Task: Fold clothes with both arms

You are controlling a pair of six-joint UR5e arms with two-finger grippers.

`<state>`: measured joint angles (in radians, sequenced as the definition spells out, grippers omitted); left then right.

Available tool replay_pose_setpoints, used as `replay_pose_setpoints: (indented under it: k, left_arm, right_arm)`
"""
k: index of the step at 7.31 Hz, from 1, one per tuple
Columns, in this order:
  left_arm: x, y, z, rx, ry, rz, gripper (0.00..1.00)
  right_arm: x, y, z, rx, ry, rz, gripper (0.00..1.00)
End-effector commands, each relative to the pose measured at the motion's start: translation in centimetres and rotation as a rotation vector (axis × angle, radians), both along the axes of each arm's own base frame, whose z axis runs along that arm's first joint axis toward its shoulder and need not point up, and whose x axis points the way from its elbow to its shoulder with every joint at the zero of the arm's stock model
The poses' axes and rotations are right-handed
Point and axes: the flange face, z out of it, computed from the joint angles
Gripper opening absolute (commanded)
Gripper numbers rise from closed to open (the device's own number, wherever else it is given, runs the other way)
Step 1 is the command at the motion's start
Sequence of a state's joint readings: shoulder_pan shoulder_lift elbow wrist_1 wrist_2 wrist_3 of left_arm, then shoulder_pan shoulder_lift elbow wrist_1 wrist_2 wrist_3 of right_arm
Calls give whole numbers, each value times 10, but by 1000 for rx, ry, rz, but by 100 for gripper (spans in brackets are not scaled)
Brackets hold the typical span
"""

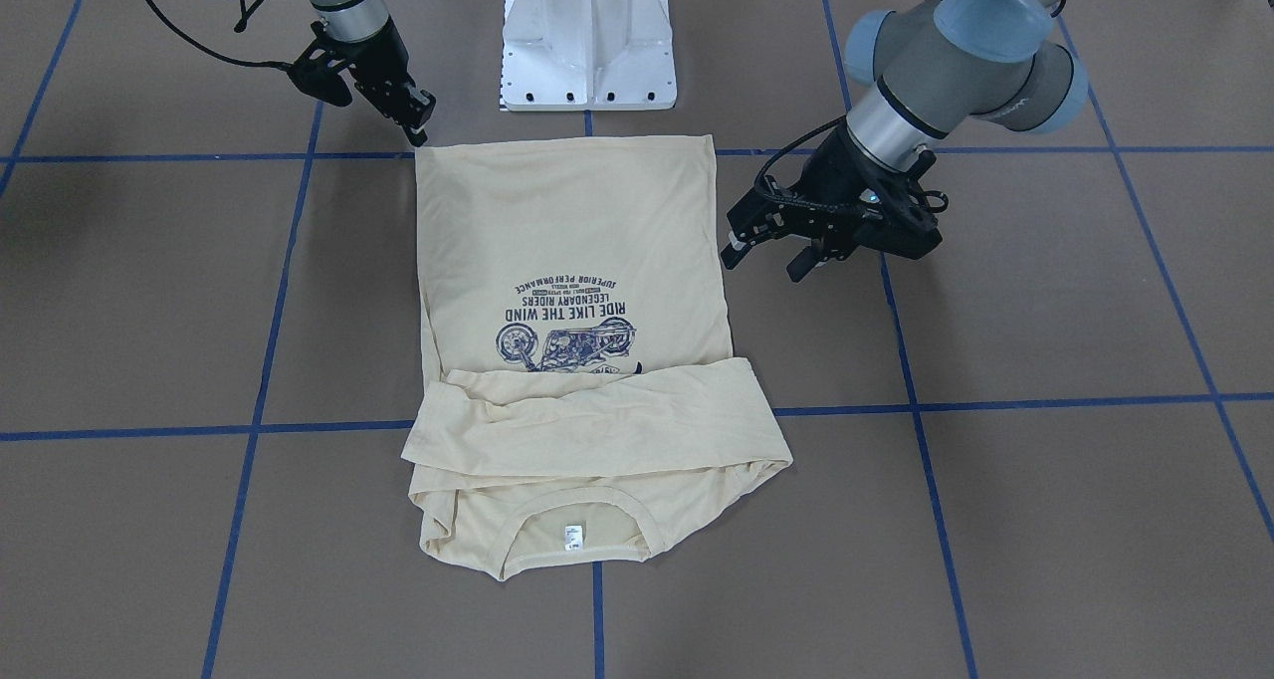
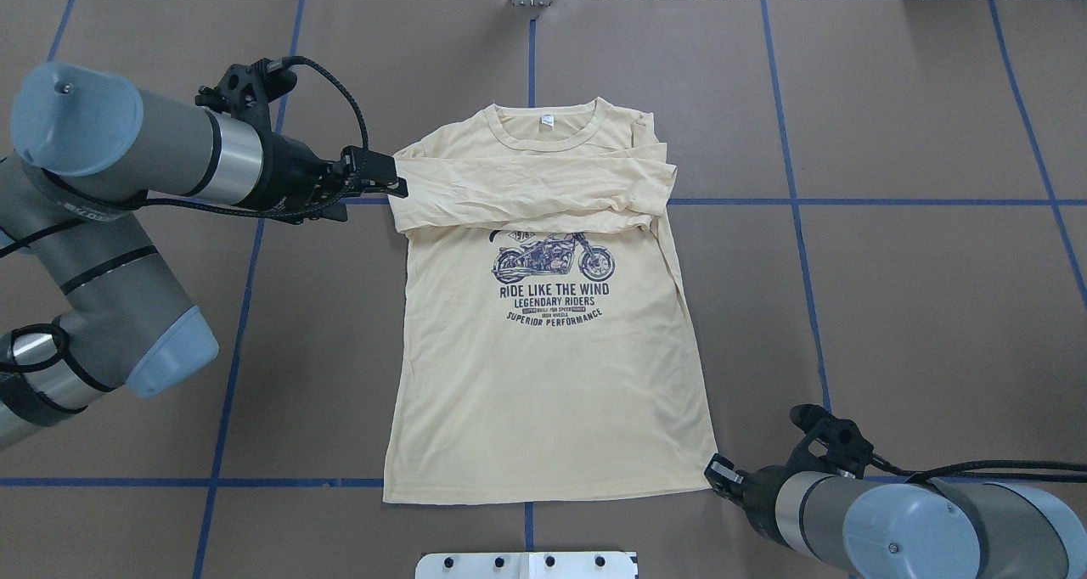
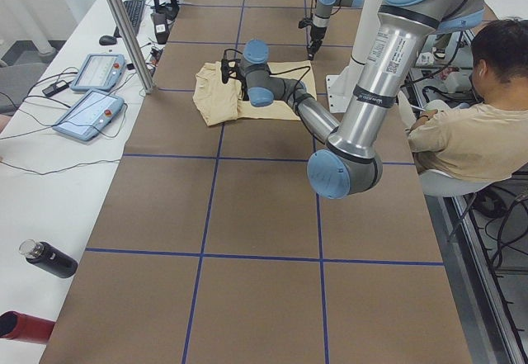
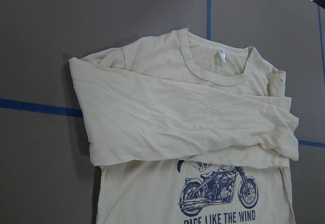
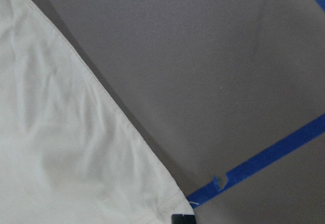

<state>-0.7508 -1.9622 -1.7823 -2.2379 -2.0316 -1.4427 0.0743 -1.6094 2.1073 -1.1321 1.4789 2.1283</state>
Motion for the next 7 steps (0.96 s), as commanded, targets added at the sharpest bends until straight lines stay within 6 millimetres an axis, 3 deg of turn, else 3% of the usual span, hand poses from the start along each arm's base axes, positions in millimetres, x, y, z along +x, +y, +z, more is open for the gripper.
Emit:
replay_pose_setpoints:
  k: [1,2,3,4,5,7]
  left_arm:
    - [3,19,5,-77,4,-30,99]
    - [4,24,1,-87,-1,-29,99]
    - [3,23,3,-86,-5,-38,99]
    - [3,24,8,-92,-12,-38,99]
    - [7,26,9,-91,-17,-41,99]
    - [7,26,12,-93,-21,-44,99]
  right_arm:
    - [7,-1,-3,-14,-10,13,0]
    - [2,0,6,-13,10,15,0]
    - [-6,1,9,-11,15,16,58]
    - [-7,1,9,-11,16,16,59]
    - [-6,0,7,-11,12,17,67]
    - [-7,1,8,-9,13,18,67]
